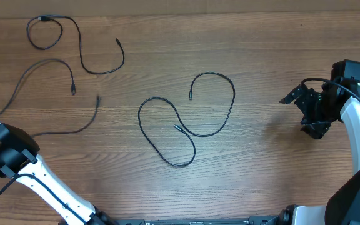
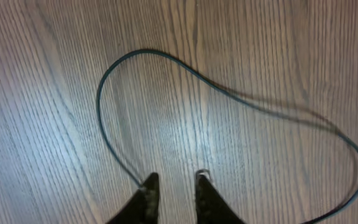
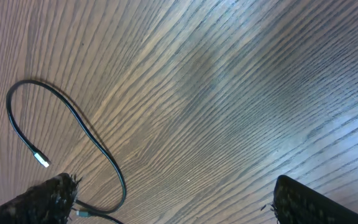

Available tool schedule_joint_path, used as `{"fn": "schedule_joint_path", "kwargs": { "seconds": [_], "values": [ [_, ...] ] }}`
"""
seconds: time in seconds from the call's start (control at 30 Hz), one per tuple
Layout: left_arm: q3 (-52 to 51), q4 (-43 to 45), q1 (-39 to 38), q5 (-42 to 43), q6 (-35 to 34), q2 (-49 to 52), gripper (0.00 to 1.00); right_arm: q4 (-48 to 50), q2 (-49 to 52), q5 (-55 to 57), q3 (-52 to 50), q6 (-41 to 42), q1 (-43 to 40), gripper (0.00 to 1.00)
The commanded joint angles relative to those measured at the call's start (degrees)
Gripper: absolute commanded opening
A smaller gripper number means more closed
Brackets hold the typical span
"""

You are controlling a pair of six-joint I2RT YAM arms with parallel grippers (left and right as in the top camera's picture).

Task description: Untangle cables

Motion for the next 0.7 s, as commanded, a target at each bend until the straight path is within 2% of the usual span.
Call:
{"fn": "schedule_joint_path", "kwargs": {
  "seconds": [0.0, 0.1, 0.2, 0.23, 0.3, 0.33, 0.4, 0.5, 0.6, 0.67],
  "values": [
    [0.0, -0.4, -0.5, 1.3, 6.4, 0.8, 0.25, 0.2, 0.3, -0.3, 0.9, -0.4, 0.1, 1.0],
    [0.0, -1.8, -1.0, 7.3, 12.9, 1.0, 0.25, 0.2, 0.3, -0.3, 0.9, -0.4, 0.1, 1.0],
    [-0.4, -3.6, -1.9, 8.1, 14.0, 1.5, 0.28, 0.2, 0.3, -0.3, 0.9, -0.4, 0.1, 1.0],
    [-1.2, -3.6, -2.3, 7.9, 14.8, 1.5, 0.43, 0.2, 0.3, -0.3, 0.9, -0.4, 0.1, 1.0],
    [-3.3, -3.6, -2.9, 7.0, 15.1, 1.5, 0.83, 0.2, 0.3, -0.3, 0.9, -0.4, 0.1, 1.0],
    [-4.5, -3.6, -3.0, 6.8, 15.0, 1.5, 0.87, 0.2, 0.3, -0.3, 0.9, -0.4, 0.1, 1.0],
    [-7.6, -3.6, -3.0, 6.5, 14.8, 1.5, 0.86, 0.2, 0.3, -0.3, 0.9, -0.4, 0.1, 1.0],
    [-10.4, -3.6, -1.8, 7.0, 14.9, 1.3, 0.9, 0.2, 0.3, -0.3, 0.9, -0.4, 0.1, 1.0],
    [-11.9, -3.6, 0.0, 10.8, 16.9, 0.0, 0.97, 0.2, 0.3, -0.3, 0.9, -0.4, 0.1, 1.0],
    [-13.6, -3.7, 1.7, 12.3, 17.0, -2.4, 0.98, 0.2, 0.3, -0.3, 0.9, -0.4, 0.1, 1.0]
  ]
}}
